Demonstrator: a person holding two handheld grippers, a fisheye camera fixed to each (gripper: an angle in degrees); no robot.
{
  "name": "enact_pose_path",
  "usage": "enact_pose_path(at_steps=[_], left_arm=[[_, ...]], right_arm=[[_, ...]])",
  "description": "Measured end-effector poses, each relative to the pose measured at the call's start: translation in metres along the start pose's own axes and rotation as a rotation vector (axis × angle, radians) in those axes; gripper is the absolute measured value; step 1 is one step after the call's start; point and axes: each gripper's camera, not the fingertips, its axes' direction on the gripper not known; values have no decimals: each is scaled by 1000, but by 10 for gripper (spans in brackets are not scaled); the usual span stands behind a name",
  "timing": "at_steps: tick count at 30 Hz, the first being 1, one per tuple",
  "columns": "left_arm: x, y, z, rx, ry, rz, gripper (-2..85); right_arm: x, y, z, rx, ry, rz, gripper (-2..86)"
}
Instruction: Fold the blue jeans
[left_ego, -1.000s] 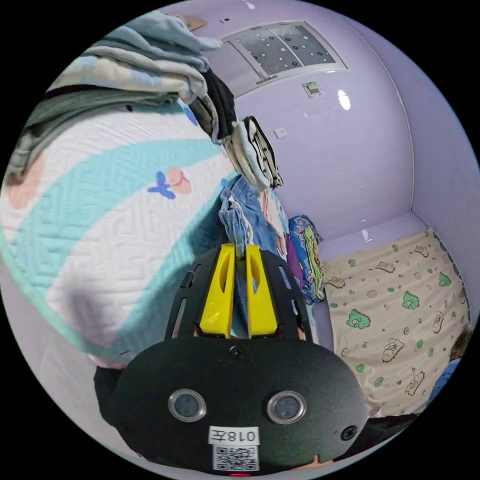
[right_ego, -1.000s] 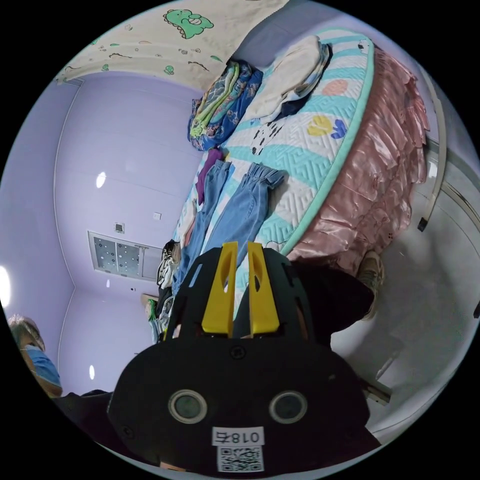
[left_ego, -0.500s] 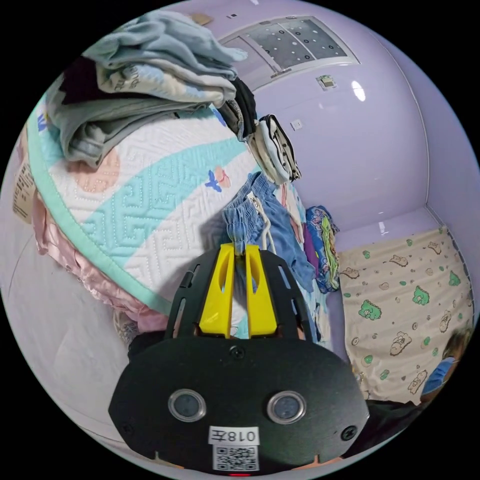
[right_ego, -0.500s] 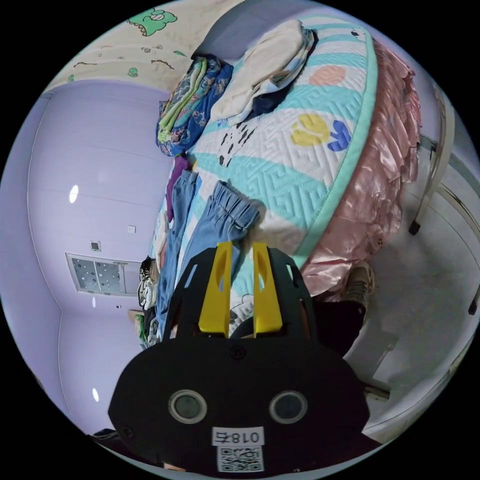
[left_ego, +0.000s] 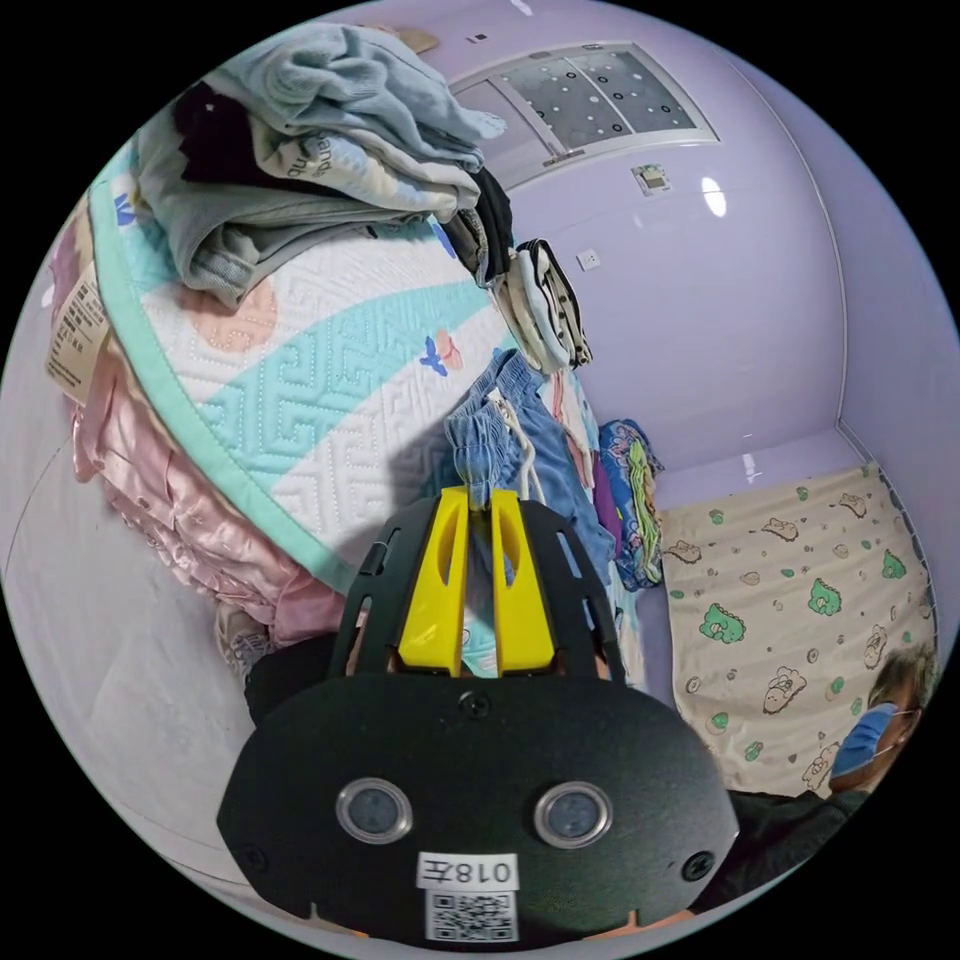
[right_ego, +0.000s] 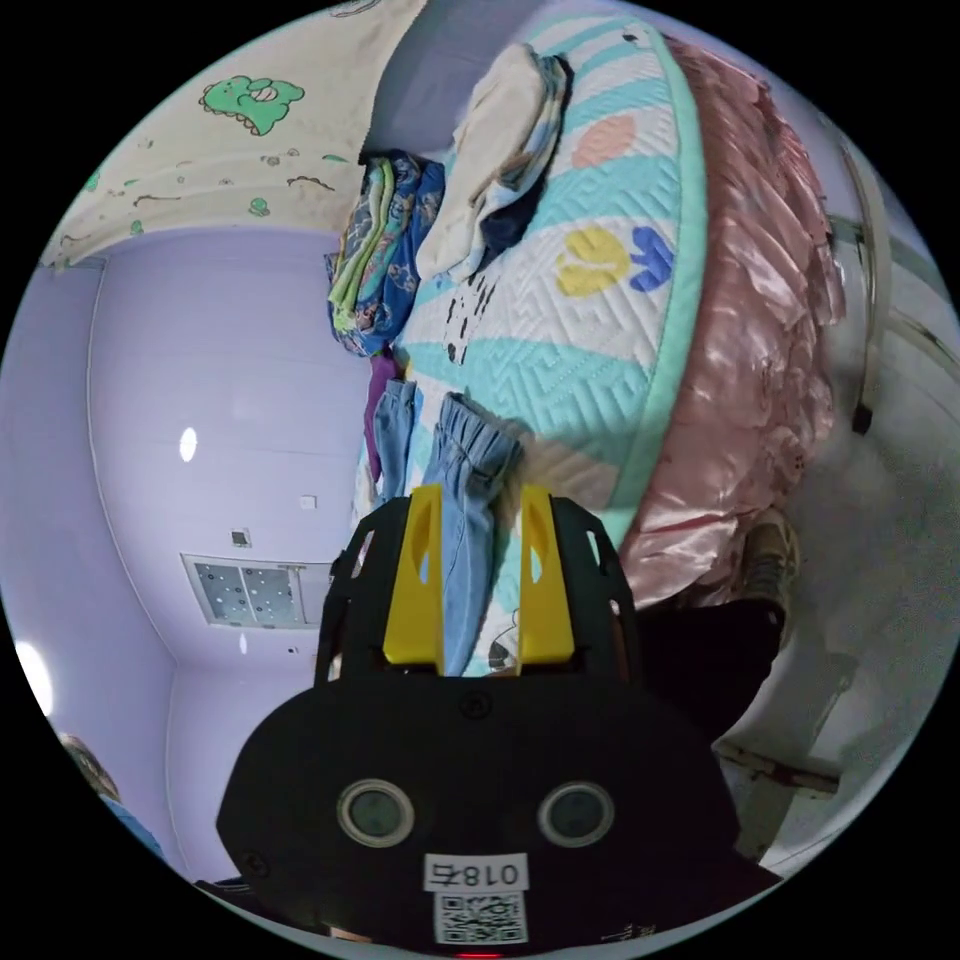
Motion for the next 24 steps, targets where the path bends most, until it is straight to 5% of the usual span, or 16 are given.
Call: enact_pose_path(at_steps=[4,10,19,24], left_arm=[[-3,-9,1,-3,9,-9,41],[5,-22,2,-17,34,12,41],[1,-28,17,-135,-32,45,52],[10,-46,-25,-2,-154,97,75]], right_arm=[[-28,-17,33,-116,189,-76,32],[-88,-27,23,-72,182,-265,9],[-48,-26,40,-222,242,-212,46],[-57,-10,26,-109,293,-252,78]])
